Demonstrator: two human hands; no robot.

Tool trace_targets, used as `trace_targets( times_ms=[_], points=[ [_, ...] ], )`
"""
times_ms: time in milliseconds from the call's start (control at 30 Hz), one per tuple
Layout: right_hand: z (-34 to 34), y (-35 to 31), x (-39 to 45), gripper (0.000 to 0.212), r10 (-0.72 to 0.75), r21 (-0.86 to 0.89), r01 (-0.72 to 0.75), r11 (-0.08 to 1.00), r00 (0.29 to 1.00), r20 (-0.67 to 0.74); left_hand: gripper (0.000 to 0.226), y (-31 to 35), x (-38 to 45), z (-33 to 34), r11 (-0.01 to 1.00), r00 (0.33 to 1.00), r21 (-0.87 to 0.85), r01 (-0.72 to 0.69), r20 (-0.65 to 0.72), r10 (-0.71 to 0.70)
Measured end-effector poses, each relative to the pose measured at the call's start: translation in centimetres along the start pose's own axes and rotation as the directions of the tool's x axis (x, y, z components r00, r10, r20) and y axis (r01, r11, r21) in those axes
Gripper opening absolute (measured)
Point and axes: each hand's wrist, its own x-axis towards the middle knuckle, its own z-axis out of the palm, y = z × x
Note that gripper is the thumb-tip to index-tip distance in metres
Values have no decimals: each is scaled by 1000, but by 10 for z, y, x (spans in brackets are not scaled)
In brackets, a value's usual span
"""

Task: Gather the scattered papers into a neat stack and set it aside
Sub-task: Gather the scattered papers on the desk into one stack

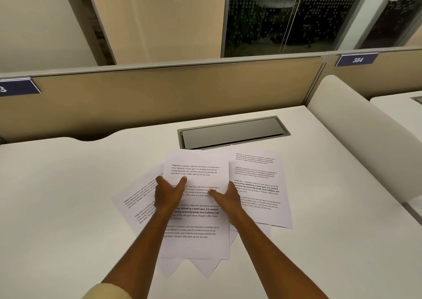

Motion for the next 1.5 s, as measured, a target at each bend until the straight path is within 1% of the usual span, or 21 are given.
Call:
trace_targets(
  times_ms=[133,200,267,333,400,500,567,667,833,967,1100,1200,1267,1433,1500],
  points=[
    [-4,0,-2,55,13,35,-14,999,999,33,73,0,-2,-3,999,998,-35,3,55,-1],
    [-10,1,-3,55,10,39,-9,999,1000,-5,70,0,-4,-1,999,995,-45,-3,95,7],
    [-20,3,-2,55,8,25,-6,1000,998,-68,64,4,-8,5,999,988,-45,-26,149,33],
    [-33,6,2,58,10,8,-9,1000,992,-129,62,13,-14,16,997,978,-50,-55,201,64],
    [-49,8,6,64,33,-31,-39,999,983,-180,63,21,-19,29,995,965,-63,-82,245,95],
    [-77,13,16,72,72,-153,-112,982,967,-245,64,33,-24,51,991,942,-95,-96,312,121],
    [-98,18,23,75,101,-202,-155,967,962,-254,63,40,-27,64,987,926,-131,-94,353,135],
    [-124,25,34,80,150,-220,-205,954,958,-245,59,49,-30,83,980,901,-180,-80,409,148],
    [-145,27,43,80,177,-228,-236,945,951,-252,59,59,-29,103,975,900,-216,-61,410,147],
    [-151,26,48,77,166,-223,-227,948,950,-264,60,63,-28,109,978,905,-199,-63,402,140],
    [-154,28,49,77,163,-214,-222,951,951,-264,62,63,-26,113,974,897,-221,-42,422,134],
    [-157,29,48,75,148,-193,-200,961,956,-252,67,63,-26,117,971,893,-237,-23,433,127],
    [-159,32,49,70,147,-138,-181,974,962,-230,69,63,-26,120,970,889,-245,0,445,113],
    [-166,35,47,39,102,92,-87,992,980,-170,58,63,-25,125,961,896,-271,64,439,64],
    [-167,35,49,38,93,149,-71,986,985,-143,62,64,-26,126,951,889,-296,93,455,55]
  ],
)
